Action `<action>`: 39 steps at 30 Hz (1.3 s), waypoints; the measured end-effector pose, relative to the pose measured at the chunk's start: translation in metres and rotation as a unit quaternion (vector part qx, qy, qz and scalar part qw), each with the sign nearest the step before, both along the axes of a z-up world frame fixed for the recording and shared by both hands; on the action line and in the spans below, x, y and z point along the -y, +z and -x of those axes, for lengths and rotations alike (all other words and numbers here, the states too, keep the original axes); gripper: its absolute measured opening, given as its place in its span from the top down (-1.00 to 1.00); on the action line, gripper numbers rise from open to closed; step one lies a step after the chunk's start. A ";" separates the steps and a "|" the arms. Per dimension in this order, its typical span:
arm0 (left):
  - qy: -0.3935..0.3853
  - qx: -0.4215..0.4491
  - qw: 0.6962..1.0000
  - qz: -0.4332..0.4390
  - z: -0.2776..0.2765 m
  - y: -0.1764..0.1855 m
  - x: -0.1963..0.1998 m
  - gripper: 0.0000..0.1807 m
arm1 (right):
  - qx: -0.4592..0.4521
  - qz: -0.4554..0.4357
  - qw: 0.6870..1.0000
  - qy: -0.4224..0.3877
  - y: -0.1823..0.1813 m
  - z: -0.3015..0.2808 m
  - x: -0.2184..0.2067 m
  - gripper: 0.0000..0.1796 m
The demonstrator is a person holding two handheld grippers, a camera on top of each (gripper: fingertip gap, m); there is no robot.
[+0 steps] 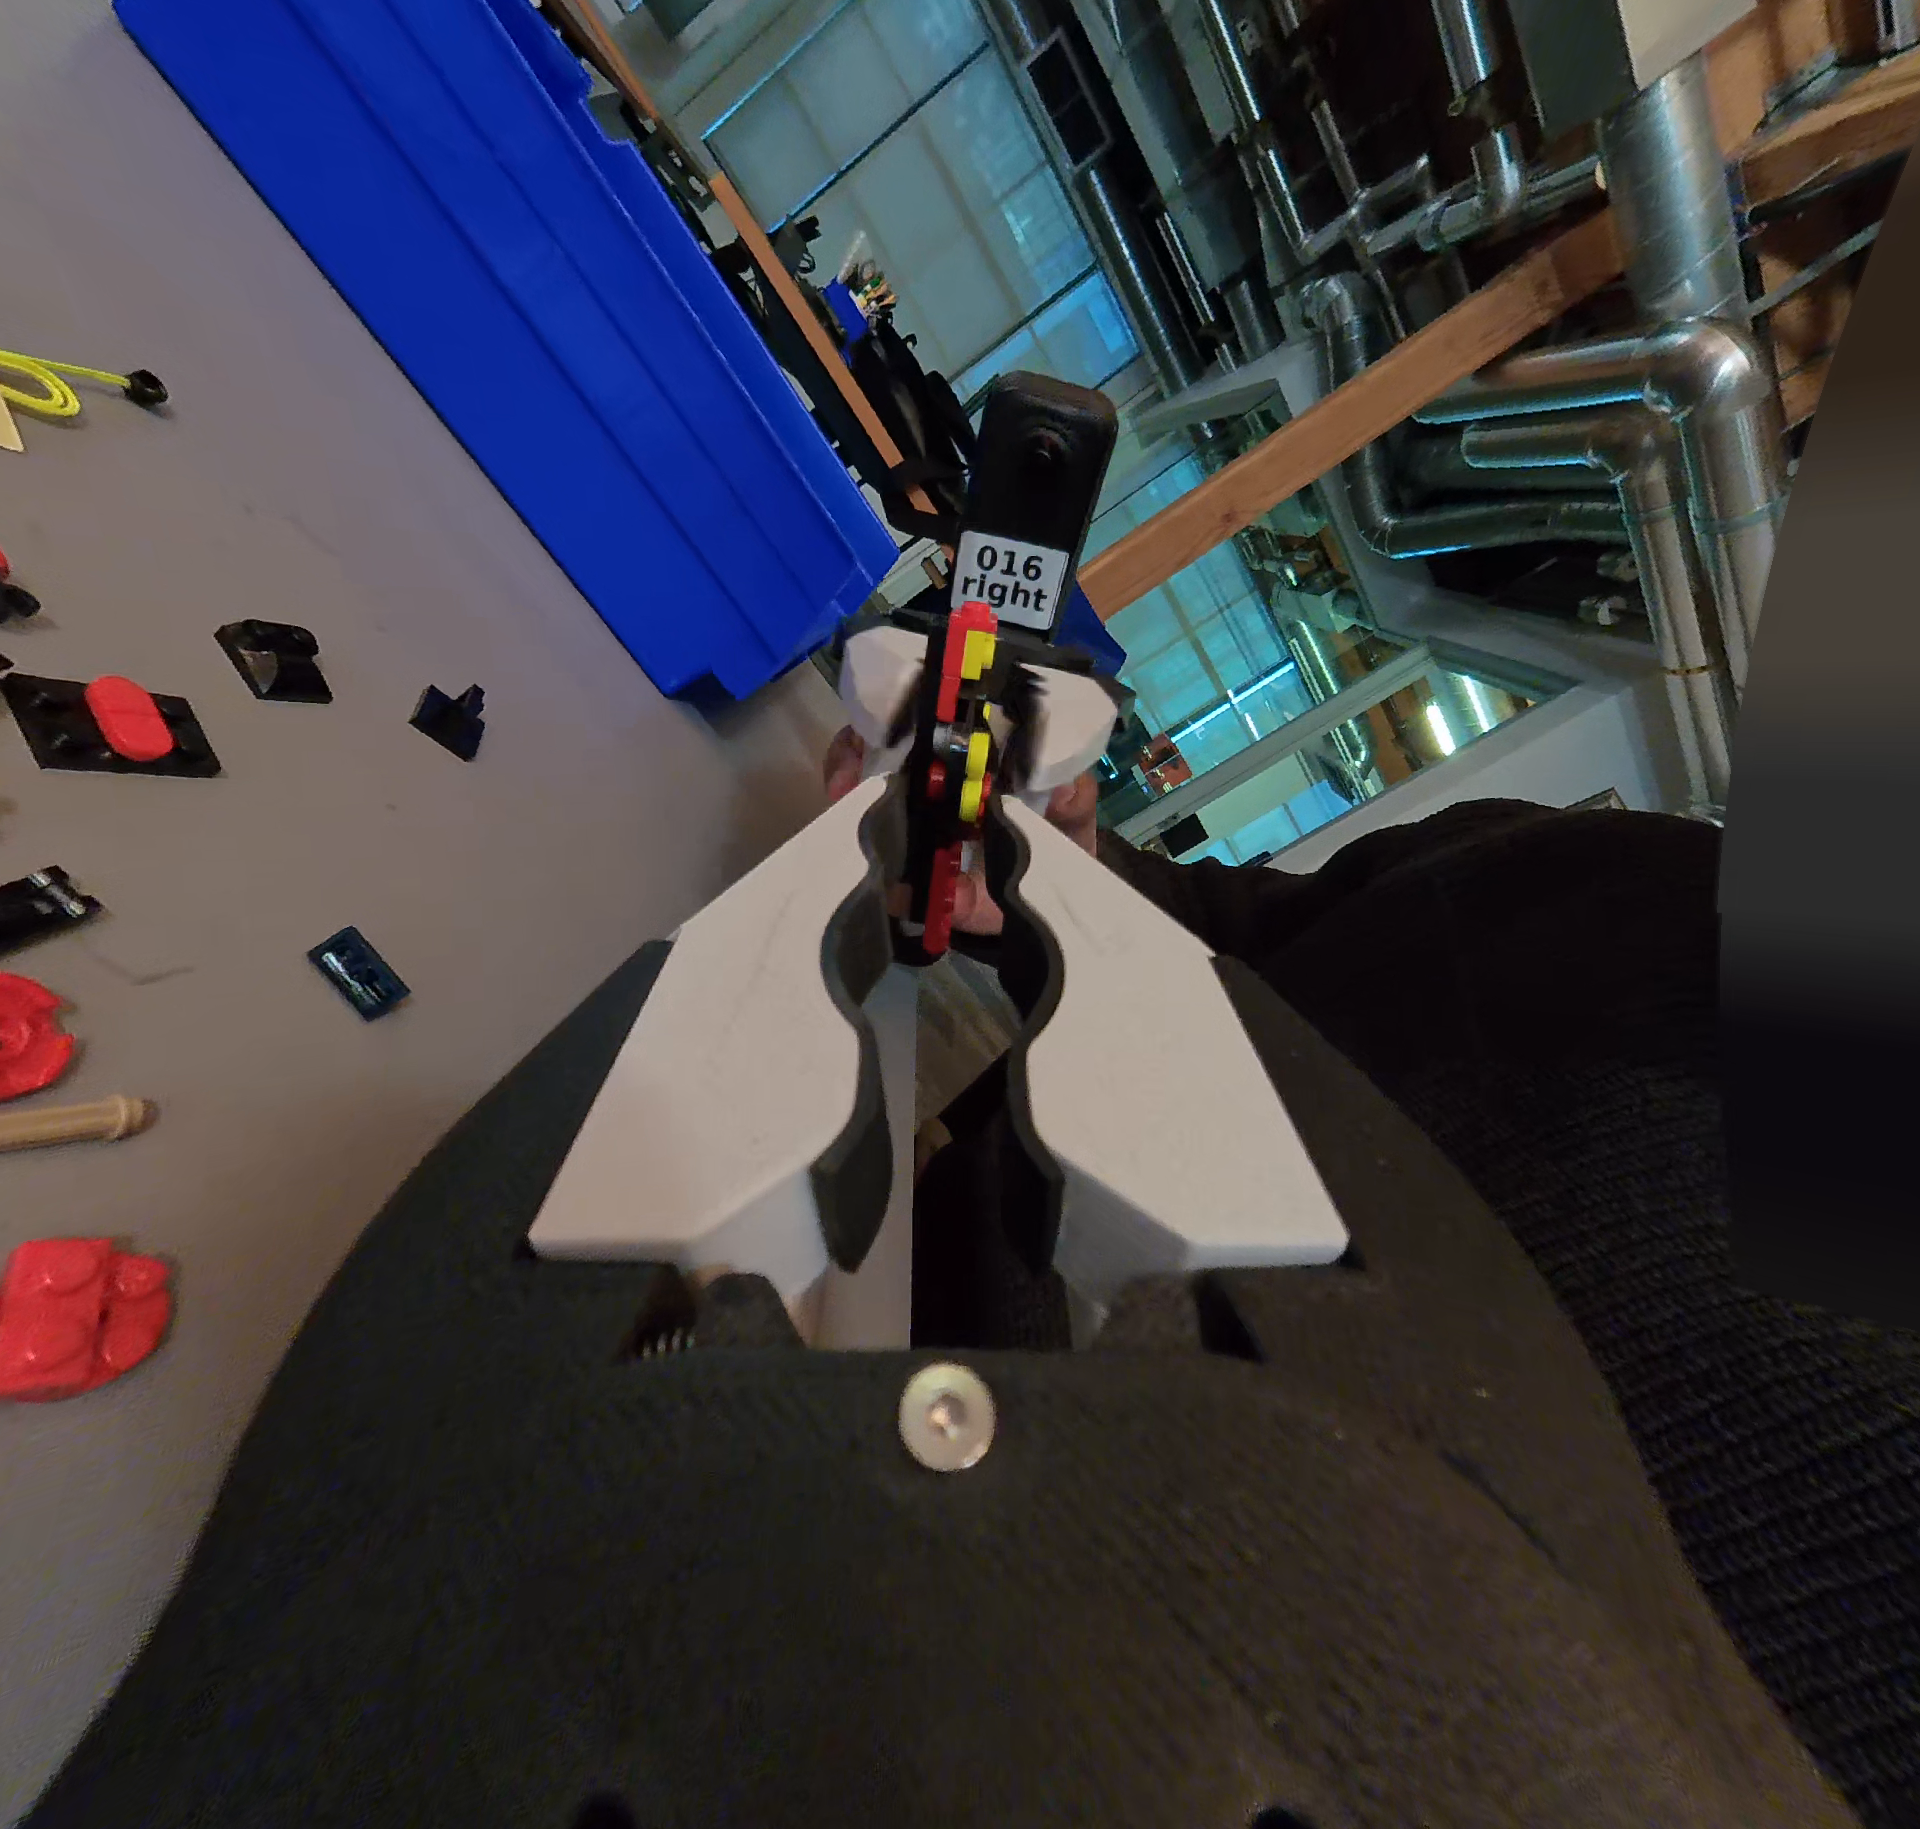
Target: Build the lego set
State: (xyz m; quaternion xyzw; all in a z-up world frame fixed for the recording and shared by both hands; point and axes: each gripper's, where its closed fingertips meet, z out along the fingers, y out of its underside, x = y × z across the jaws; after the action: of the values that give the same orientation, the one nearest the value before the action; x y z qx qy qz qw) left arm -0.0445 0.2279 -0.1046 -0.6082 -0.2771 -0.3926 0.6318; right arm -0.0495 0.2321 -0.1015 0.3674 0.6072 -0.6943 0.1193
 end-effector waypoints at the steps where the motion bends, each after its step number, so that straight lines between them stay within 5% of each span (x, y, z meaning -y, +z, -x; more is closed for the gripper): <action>1: 0.001 -0.001 1.000 0.002 0.000 -0.001 0.000 0.89 | -0.007 -0.006 1.000 -0.002 0.000 0.001 0.000 0.62; 4: 0.004 0.001 1.000 0.002 0.003 -0.001 0.002 0.89 | -0.068 -0.069 0.995 -0.017 -0.004 0.001 0.000 0.42; 6: 0.006 -0.001 1.000 0.007 0.004 -0.003 0.003 0.88 | -0.142 -0.153 0.977 -0.039 -0.011 0.003 0.003 0.09; 10: 0.016 -0.017 1.000 0.012 0.008 -0.003 0.006 0.89 | -0.298 -0.324 0.894 -0.087 -0.019 0.008 0.006 -0.22; 16: 0.033 -0.042 0.998 0.025 0.012 -0.006 0.012 0.88 | -0.298 -0.319 0.898 -0.058 -0.017 -0.001 0.005 0.45; 21: 0.065 -0.119 0.988 0.071 0.012 -0.014 0.020 0.88 | -0.329 -0.345 0.870 -0.126 -0.011 0.024 -0.011 0.21; 22: 0.069 -0.133 0.986 0.078 0.011 -0.014 0.022 0.88 | -0.340 -0.341 0.867 -0.131 -0.008 0.025 -0.009 0.43; 23: 0.067 -0.143 0.984 0.082 0.008 -0.014 0.024 0.88 | -0.352 -0.330 0.866 -0.129 -0.003 0.022 -0.004 0.90; 24: 0.068 -0.146 0.983 0.089 0.006 -0.015 0.026 0.88 | -0.357 -0.321 0.868 -0.125 0.000 0.020 0.001 1.00; 33: 0.121 -0.135 0.979 0.090 0.010 -0.015 0.056 0.88 | -0.311 -0.308 0.891 -0.122 -0.005 0.030 0.024 1.00; 37: 0.123 -0.120 0.982 0.077 0.008 -0.012 0.061 0.88 | -0.232 -0.205 0.950 -0.050 -0.003 0.017 0.040 0.48; 39: 0.114 -0.116 0.984 0.069 0.004 -0.010 0.060 0.88 | -0.159 -0.137 0.978 -0.004 -0.002 0.007 0.048 0.39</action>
State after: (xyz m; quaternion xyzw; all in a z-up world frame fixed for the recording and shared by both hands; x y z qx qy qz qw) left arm -0.0486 0.1684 -0.1148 -0.6559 -0.2959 -0.2252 0.6569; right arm -0.0568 0.1839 -0.1039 0.2675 0.7063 -0.6546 -0.0330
